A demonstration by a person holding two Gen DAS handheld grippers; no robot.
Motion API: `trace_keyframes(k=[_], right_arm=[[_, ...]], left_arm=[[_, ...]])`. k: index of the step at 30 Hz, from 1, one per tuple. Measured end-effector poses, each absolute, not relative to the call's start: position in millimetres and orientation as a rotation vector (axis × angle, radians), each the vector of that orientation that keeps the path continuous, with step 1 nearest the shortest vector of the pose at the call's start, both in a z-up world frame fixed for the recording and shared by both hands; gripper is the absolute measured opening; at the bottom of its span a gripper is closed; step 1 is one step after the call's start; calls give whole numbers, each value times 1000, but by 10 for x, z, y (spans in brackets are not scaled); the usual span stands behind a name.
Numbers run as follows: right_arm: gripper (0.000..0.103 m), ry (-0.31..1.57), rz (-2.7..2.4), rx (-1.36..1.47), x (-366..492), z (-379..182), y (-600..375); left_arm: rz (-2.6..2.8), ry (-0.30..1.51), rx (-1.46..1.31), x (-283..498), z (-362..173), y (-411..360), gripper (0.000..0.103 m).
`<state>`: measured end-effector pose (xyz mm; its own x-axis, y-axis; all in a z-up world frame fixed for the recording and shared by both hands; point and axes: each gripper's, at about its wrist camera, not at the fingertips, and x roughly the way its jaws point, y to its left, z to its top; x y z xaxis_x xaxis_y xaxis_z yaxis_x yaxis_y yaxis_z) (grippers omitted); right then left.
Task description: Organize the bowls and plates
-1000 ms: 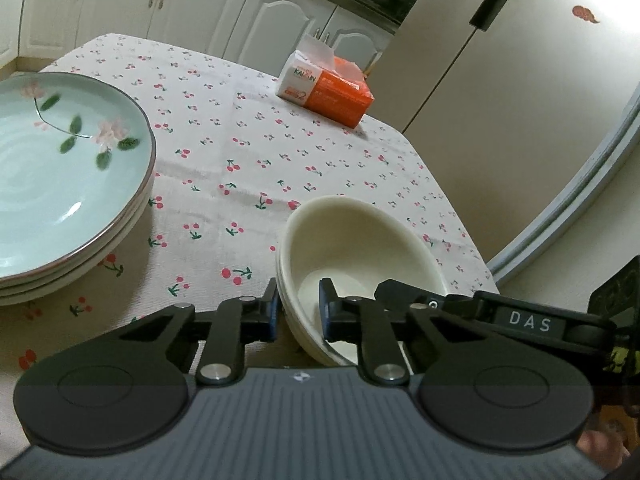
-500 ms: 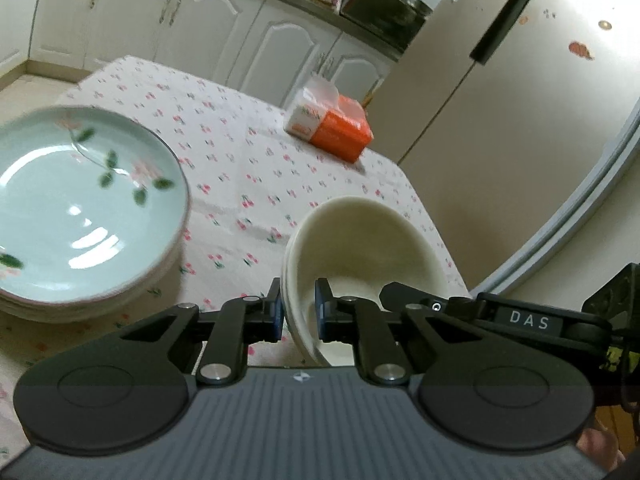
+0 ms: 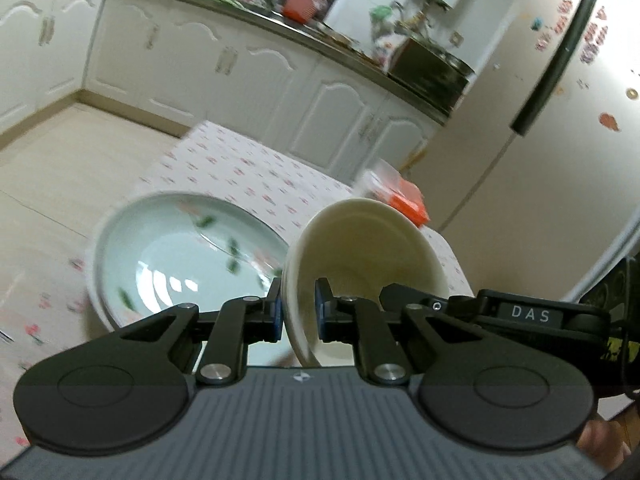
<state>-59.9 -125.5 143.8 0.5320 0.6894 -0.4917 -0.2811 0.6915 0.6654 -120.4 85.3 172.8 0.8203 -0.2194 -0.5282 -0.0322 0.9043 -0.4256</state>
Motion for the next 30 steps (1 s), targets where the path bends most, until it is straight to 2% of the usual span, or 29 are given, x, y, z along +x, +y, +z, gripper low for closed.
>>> trace_keyframes(k=[10,30], right_arm=[[14,889,689,526,-303,1397,-695],[14,978,651,529,-103,1184,-498]], left_arm=[[0,597,-473,-1118,1667,1309,12],[41,661,-504,-1071,1604,1357,13]])
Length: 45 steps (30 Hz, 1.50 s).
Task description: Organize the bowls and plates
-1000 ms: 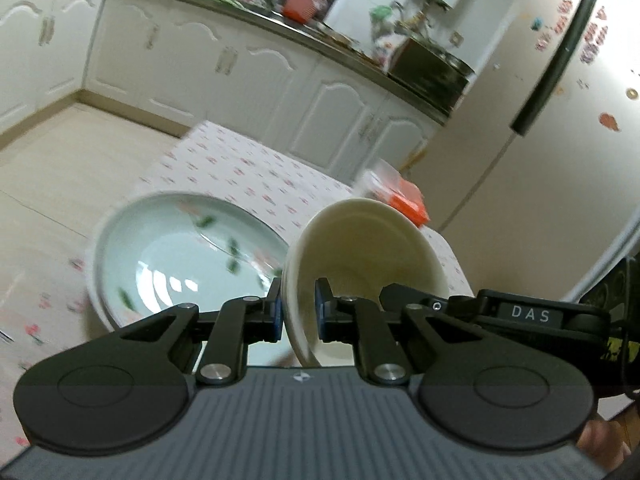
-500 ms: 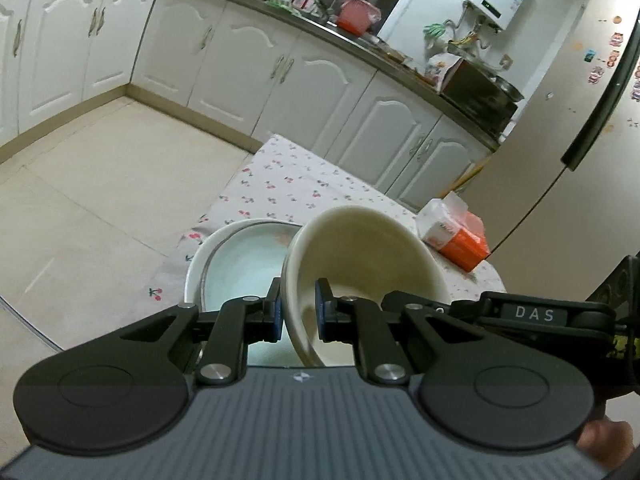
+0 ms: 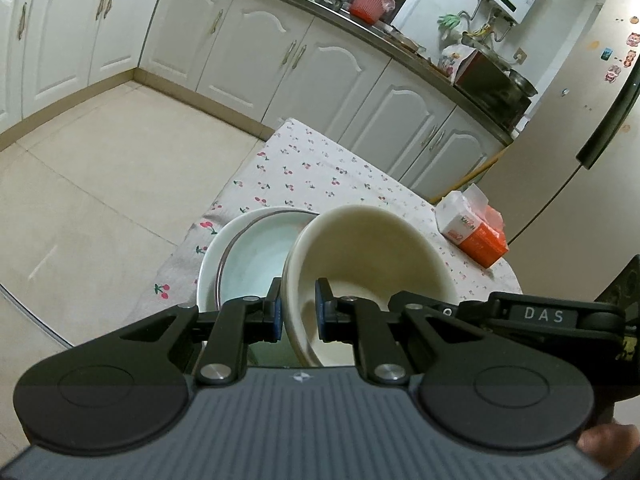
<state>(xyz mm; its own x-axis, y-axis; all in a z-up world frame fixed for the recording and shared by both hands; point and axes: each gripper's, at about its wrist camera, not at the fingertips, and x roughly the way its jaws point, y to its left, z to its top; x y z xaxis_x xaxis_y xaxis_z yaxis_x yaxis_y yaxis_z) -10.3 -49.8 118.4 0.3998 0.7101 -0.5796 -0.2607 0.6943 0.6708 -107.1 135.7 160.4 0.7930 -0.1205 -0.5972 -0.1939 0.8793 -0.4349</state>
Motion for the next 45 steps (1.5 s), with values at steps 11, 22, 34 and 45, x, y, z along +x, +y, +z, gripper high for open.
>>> trace_keyframes(k=[11,22,34,45], right_arm=[[17,979,640,517,-53,1122,-472],[39,943,630,494,-61,1153,-496],[68,841,627,483,-246,1307,-687],[88,737,514,428,-628,1375,-1036]], left_arm=[[53,676,-523,-1105,1562,1389,13],[77,654,-513,-1163,1609,1392,33],[77,560,-384,-1342,1741,1235,103],[168,518,-241,-1730,1882,1091,103]])
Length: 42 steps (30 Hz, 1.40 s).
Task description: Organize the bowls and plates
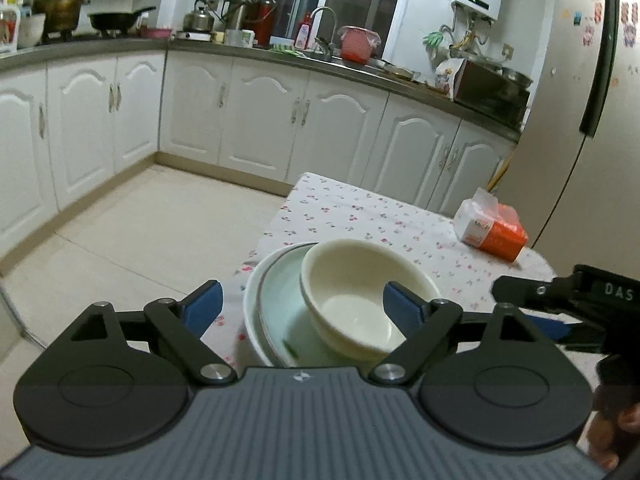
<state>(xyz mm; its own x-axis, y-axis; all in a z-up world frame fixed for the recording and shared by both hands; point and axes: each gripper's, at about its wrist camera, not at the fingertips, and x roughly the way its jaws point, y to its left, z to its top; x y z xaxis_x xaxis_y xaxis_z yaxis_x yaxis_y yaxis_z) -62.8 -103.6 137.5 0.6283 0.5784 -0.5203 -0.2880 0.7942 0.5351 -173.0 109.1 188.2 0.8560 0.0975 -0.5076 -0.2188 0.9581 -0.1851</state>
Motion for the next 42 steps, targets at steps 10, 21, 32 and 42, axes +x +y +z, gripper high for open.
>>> trace_keyframes(k=[10,21,32,42], right_arm=[[88,698,436,352,-1094,1415,-1195],[88,623,407,263,-1602,1598,-1174],[88,579,386,213,-1851,1665,-1073],[88,588,381,191,-1920,1603,-971]], left_arm=[[218,522,-186,-1990,1925,942,103],[240,485,-126,-2196,2037,802,103],[255,462,-103,-2220,2025,821,103],[279,469,-89,-2291,1958,704,103]])
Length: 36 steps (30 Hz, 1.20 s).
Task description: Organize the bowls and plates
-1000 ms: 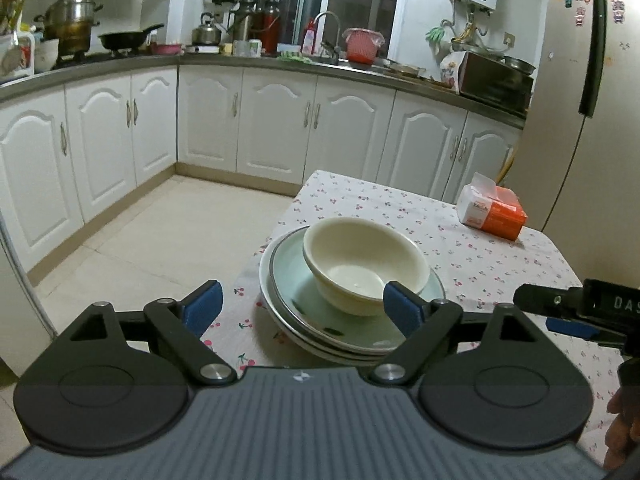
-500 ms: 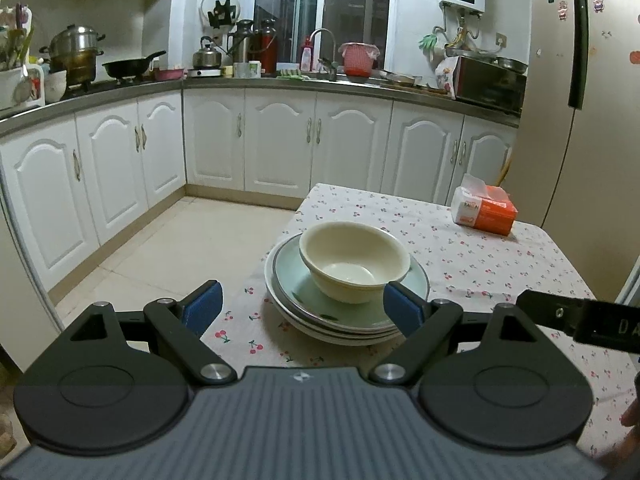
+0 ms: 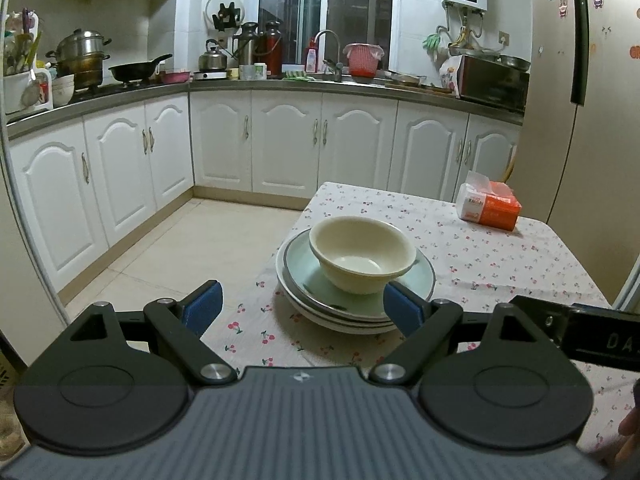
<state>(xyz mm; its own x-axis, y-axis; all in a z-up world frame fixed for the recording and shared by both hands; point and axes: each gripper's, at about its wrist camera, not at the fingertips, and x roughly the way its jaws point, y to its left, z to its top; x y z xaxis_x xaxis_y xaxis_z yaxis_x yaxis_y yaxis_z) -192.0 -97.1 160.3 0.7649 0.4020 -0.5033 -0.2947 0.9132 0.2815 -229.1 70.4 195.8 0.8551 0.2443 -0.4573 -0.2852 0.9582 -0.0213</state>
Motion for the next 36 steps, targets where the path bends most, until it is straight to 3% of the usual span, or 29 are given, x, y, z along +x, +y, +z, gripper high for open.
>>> trace_keyframes(k=[36], right_arm=[[88,631,361,166,-1934,1462,-927]], left_arm=[[278,524,-106,-2290,1861,700,103]])
